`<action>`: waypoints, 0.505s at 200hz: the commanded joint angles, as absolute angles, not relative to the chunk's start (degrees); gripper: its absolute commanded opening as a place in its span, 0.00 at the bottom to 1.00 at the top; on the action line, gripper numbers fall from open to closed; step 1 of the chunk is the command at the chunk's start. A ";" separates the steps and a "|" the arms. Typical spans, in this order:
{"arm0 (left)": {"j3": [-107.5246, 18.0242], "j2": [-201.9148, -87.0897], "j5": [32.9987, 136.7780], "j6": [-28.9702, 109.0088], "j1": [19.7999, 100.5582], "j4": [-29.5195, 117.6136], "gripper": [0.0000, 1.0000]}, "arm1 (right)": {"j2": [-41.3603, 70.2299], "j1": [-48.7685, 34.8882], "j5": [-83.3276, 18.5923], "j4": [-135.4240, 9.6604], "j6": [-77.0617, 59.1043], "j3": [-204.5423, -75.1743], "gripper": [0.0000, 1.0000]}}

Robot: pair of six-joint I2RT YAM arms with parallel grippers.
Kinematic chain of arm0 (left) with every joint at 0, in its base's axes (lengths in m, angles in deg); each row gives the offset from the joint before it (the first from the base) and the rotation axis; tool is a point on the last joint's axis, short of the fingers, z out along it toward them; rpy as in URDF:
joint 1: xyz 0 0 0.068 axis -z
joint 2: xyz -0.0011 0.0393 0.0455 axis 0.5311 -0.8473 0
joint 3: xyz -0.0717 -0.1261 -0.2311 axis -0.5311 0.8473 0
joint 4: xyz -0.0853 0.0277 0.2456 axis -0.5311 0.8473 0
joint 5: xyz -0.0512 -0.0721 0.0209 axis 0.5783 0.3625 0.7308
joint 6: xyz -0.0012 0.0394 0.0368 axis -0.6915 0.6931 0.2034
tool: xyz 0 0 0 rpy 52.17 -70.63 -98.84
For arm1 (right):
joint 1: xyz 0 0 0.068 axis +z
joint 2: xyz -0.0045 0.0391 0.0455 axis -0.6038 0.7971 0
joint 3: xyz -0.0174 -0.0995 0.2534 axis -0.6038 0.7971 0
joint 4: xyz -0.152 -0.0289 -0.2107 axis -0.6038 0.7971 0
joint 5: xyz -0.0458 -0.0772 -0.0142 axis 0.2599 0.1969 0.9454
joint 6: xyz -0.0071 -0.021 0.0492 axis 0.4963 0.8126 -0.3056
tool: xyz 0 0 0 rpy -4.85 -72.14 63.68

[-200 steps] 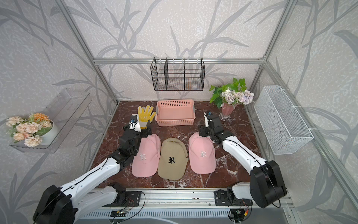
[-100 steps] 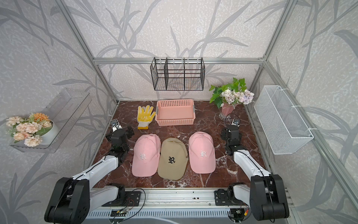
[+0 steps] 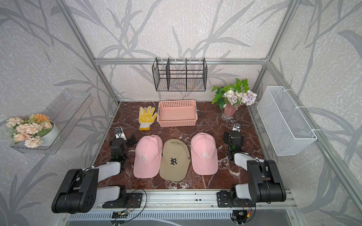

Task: Turn the baseball cap inside out
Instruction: Reset both arms

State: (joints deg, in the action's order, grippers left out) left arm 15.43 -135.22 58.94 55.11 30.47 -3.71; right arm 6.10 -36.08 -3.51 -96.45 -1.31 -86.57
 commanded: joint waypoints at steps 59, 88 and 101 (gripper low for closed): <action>13.40 -142.91 74.49 52.62 26.98 -16.07 1.00 | 16.01 -36.79 -7.75 -126.24 2.71 -79.27 0.86; 14.22 -143.16 75.01 53.17 27.22 -18.04 1.00 | 17.03 -36.87 -6.05 -126.44 2.34 -79.94 0.99; 16.73 -143.31 74.91 54.09 27.94 -22.50 1.00 | 17.05 -36.87 -5.87 -125.96 2.39 -80.42 0.99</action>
